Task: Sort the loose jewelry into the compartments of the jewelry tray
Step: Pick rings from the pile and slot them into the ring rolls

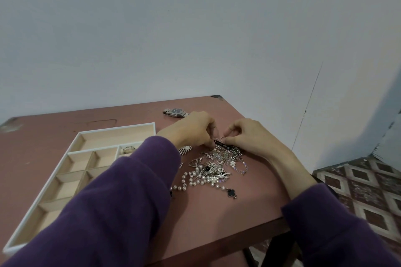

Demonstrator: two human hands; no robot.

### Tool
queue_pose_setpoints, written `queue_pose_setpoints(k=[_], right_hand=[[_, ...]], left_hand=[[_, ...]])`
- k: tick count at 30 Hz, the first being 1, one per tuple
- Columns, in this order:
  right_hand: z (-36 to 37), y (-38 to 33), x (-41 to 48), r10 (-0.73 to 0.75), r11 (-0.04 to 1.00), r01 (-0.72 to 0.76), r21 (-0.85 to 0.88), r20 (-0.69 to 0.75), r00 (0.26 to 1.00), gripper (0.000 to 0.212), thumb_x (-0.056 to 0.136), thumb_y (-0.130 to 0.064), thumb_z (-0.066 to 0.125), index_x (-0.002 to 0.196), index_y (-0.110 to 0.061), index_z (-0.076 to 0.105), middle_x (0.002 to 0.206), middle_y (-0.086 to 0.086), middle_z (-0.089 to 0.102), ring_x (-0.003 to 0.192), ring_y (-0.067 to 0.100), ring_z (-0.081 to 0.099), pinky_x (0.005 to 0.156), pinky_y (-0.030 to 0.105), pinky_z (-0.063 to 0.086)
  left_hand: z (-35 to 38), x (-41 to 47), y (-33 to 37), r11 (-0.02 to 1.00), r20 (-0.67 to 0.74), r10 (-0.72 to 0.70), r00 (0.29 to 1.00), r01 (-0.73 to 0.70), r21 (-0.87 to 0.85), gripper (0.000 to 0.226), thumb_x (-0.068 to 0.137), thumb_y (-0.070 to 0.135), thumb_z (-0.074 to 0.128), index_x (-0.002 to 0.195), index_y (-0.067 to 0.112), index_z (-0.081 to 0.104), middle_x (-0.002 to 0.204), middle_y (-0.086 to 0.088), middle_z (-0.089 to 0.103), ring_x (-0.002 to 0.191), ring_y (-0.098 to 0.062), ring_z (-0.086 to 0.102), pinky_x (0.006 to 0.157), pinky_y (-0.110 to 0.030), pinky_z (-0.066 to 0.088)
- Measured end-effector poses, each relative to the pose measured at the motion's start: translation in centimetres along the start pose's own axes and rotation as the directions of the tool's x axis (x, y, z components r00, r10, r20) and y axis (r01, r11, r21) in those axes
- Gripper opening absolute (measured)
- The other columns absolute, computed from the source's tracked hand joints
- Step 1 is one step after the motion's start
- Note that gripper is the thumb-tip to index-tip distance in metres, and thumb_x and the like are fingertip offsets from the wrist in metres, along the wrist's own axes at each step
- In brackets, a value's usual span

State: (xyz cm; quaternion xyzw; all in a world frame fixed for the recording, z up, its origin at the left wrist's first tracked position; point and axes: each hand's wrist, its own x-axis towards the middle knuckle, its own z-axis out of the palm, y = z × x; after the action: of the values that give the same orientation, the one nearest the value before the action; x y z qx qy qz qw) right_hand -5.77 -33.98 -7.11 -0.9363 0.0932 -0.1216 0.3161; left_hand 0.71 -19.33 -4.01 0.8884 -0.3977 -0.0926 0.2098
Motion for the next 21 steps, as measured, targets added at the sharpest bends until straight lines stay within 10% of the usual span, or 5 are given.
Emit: queue_pose_setpoints(k=[3,21], right_hand=[[-0.1,-0.2,-0.1,-0.013,1.000,0.013,-0.004,0.005,1.000,0.012,0.075,-0.022,0.073,0.084,-0.015,0.072,0.077,-0.004,0.062,0.074,0.008,0.055,0.063,0.016,0.040],[0.1,-0.7,-0.6,-0.191,0.980,0.193,0.042,-0.052,0.980,0.019,0.074,-0.010,0.073,0.073,-0.024,0.061,0.063,-0.011,0.059,0.055,-0.008,0.053,0.057,0.008,0.040]], left_hand=[[-0.2,-0.4,-0.3,0.999,-0.078,-0.011,0.997,0.008,-0.040,0.020,0.074,0.006,0.072,0.077,0.020,0.057,0.063,0.010,0.057,0.045,0.006,0.048,0.041,-0.006,0.035],[-1.4,-2.0,-0.8,1.000,-0.244,-0.002,0.970,-0.002,-0.015,0.012,0.074,0.004,0.070,0.081,0.013,0.066,0.073,-0.003,0.066,0.055,-0.006,0.055,0.057,-0.022,0.045]])
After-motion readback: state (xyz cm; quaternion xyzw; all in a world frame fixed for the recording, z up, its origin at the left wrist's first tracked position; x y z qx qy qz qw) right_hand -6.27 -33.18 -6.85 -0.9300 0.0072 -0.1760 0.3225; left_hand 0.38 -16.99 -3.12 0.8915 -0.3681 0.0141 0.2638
